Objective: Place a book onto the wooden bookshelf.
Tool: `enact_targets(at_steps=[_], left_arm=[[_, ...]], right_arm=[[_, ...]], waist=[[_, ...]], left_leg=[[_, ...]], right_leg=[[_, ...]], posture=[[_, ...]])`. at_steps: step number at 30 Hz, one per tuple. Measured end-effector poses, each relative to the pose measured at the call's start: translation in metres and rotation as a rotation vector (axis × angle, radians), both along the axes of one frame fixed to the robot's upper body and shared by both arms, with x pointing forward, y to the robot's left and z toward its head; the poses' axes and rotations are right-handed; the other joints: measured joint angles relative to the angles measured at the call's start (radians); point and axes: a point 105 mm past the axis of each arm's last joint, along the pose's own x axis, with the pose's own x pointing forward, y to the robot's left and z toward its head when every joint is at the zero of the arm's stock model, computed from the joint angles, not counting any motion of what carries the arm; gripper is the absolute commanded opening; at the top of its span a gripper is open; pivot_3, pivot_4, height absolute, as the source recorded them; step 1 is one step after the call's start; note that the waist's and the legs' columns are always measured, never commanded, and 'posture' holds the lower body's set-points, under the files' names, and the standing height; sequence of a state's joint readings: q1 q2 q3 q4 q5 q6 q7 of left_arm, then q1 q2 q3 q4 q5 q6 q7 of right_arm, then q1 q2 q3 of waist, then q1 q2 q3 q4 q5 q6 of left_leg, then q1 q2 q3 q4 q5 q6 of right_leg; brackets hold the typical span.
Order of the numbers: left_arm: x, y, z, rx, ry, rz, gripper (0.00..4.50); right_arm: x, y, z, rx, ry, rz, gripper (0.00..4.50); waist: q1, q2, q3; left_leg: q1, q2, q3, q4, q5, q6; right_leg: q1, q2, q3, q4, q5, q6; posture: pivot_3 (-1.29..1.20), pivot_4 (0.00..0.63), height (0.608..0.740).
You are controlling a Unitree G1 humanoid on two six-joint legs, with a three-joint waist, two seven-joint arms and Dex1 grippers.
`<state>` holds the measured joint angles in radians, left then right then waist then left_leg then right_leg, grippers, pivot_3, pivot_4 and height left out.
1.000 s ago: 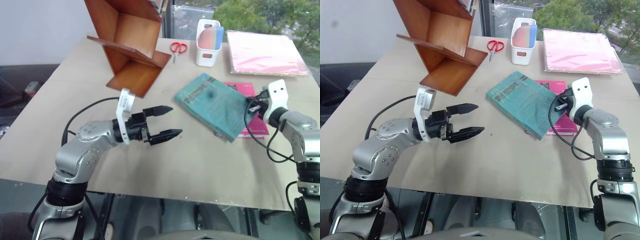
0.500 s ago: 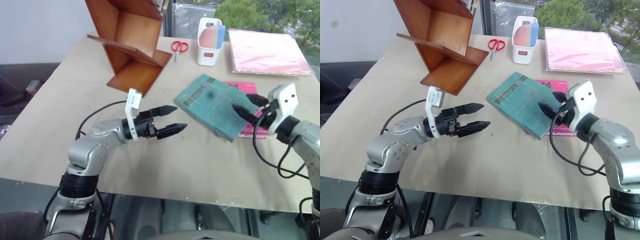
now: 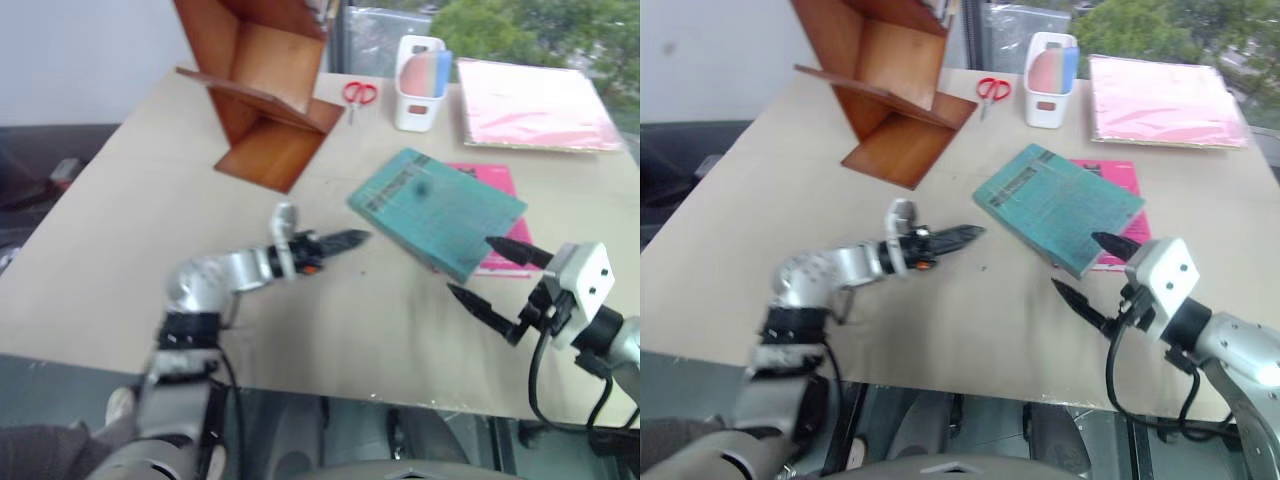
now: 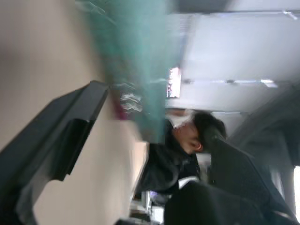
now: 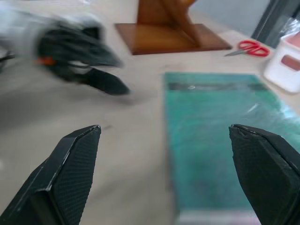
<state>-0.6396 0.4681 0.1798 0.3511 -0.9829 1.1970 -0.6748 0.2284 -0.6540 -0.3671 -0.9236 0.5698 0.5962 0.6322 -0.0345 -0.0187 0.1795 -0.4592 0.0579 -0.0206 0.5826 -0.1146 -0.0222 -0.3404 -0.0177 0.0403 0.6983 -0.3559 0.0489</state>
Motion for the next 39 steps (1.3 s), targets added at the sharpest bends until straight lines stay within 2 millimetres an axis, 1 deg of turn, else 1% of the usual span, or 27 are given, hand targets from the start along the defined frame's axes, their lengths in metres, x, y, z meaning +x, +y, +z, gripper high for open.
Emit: enact_targets(at_steps=[1, 2, 3, 5, 8, 10, 12, 16, 19, 22, 24, 27, 31, 36, 39], left_arm=[[0.006, 0.009, 0.004, -0.025, 0.017, 0.030, 4.50], [0.011, 0.005, 0.008, -0.064, 0.033, 0.032, 4.50], [0.013, -0.006, 0.008, -0.088, 0.053, 0.018, 4.50], [0.016, -0.045, 0.000, -0.155, 0.143, -0.026, 4.50], [0.015, -0.076, 0.001, -0.170, 0.172, -0.071, 4.50], [0.008, -0.088, 0.002, -0.160, 0.164, -0.117, 4.50], [0.003, -0.089, 0.006, -0.139, 0.132, -0.150, 4.50], [0.001, -0.083, 0.018, -0.092, 0.019, -0.178, 4.50], [0.003, -0.091, 0.017, -0.129, 0.153, -0.195, 4.50], [-0.006, -0.101, 0.010, -0.138, 0.254, -0.234, 4.50], [-0.008, -0.103, 0.008, -0.135, 0.283, -0.235, 4.50], [-0.005, -0.106, 0.005, -0.140, 0.318, -0.199, 4.50], [-0.003, -0.118, -0.008, -0.120, 0.392, -0.149, 4.50], [0.004, -0.131, -0.008, -0.112, 0.427, -0.092, 4.50], [0.007, -0.134, -0.010, -0.096, 0.438, -0.060, 4.50]], right_arm=[[-0.001, -0.003, 0.000, -0.007, 0.000, -0.018, 4.47], [-0.001, -0.005, -0.001, -0.012, -0.003, -0.034, 4.47], [-0.001, -0.005, 0.000, -0.014, -0.007, -0.042, 4.47], [-0.003, -0.003, 0.004, -0.021, -0.036, -0.053, 4.47], [-0.007, 0.000, 0.006, -0.023, -0.048, -0.060, 4.47], [-0.008, 0.000, 0.004, -0.018, -0.042, -0.070, 4.47], [-0.008, -0.002, 0.005, -0.008, -0.047, -0.090, 4.47], [-0.007, -0.006, 0.004, -0.002, -0.060, -0.134, 4.47], [-0.006, 0.000, -0.002, -0.008, -0.048, -0.120, 4.47], [-0.003, 0.002, -0.007, -0.001, -0.042, -0.114, 4.47], [0.001, 0.000, -0.009, -0.007, -0.044, -0.125, 4.47], [0.008, -0.003, -0.008, -0.012, -0.060, -0.137, 4.47], [0.012, 0.002, -0.006, -0.013, -0.077, -0.116, 4.47], [0.020, 0.006, 0.003, -0.014, -0.111, -0.116, 4.47], [0.024, 0.007, 0.007, -0.013, -0.115, -0.123, 4.47]], waist=[[-0.004, 0.000, 0.000], [-0.001, 0.000, 0.000], [0.008, 0.001, 0.000], [0.035, 0.000, -0.001], [0.048, -0.002, -0.002], [0.046, -0.002, -0.002], [0.037, -0.002, -0.002], [0.024, -0.001, -0.002], [0.028, -0.002, -0.002], [0.024, -0.002, -0.001], [0.024, -0.002, -0.001], [0.023, -0.002, -0.002], [0.026, -0.002, -0.002], [0.028, -0.002, -0.002], [0.028, -0.002, -0.002]], left_leg=[[0.002, 0.000, 0.000, 0.000, 0.000, 0.000], [0.004, -0.002, 0.000, 0.000, 0.000, 0.000], [0.005, -0.003, 0.000, 0.000, 0.000, 0.000], [0.005, -0.007, -0.001, 0.001, 0.000, 0.000], [0.005, -0.009, -0.003, 0.001, 0.000, 0.000], [0.005, -0.009, -0.004, 0.000, 0.000, 0.000], [0.005, -0.009, -0.004, -0.001, 0.000, 0.000], [0.005, -0.009, -0.005, -0.002, 0.001, -0.001], [0.005, -0.011, -0.007, 0.000, 0.000, 0.000], [0.004, -0.012, -0.007, 0.000, 0.000, 0.000], [0.004, -0.012, -0.008, 0.000, 0.000, 0.000], [0.005, -0.012, -0.009, 0.000, 0.001, -0.001], [0.005, -0.013, -0.009, 0.000, 0.001, -0.001], [0.005, -0.015, -0.010, 0.000, 0.001, -0.001], [0.005, -0.015, -0.010, 0.000, 0.001, -0.001]], right_leg=[[0.002, -0.001, 0.000, 0.000, 0.000, 0.000], [0.005, -0.003, -0.001, -0.001, 0.000, 0.000], [0.007, -0.004, -0.002, -0.002, -0.001, 0.002], [0.009, -0.009, -0.006, -0.003, -0.002, 0.003], [0.011, -0.010, -0.007, -0.003, 0.000, 0.001], [0.011, -0.010, -0.007, -0.003, 0.000, 0.000], [0.010, -0.010, -0.008, -0.003, 0.000, 0.000], [0.010, -0.010, -0.008, -0.003, 0.000, 0.000], [0.012, -0.011, -0.011, -0.003, -0.002, 0.003], [0.013, -0.013, -0.011, -0.004, -0.002, 0.003], [0.013, -0.012, -0.012, -0.003, -0.001, 0.001], [0.013, -0.012, -0.012, -0.003, -0.001, 0.001], [0.013, -0.013, -0.013, -0.004, -0.001, 0.001], [0.014, -0.014, -0.014, -0.003, -0.001, 0.001], [0.014, -0.014, -0.014, -0.004, -0.001, 0.001]], posture=[[0.00, 0.150, 0.740], [0.00, 0.150, 0.740], [0.00, 0.150, 0.740], [0.00, 0.150, 0.740], [0.00, 0.150, 0.740], [0.00, 0.150, 0.740], [0.00, 0.150, 0.740], [0.00, 0.150, 0.740], [0.00, 0.150, 0.740], [0.00, 0.150, 0.740], [0.00, 0.150, 0.740], [0.00, 0.150, 0.740], [0.00, 0.150, 0.740], [0.00, 0.150, 0.740], [0.00, 0.150, 0.740]])
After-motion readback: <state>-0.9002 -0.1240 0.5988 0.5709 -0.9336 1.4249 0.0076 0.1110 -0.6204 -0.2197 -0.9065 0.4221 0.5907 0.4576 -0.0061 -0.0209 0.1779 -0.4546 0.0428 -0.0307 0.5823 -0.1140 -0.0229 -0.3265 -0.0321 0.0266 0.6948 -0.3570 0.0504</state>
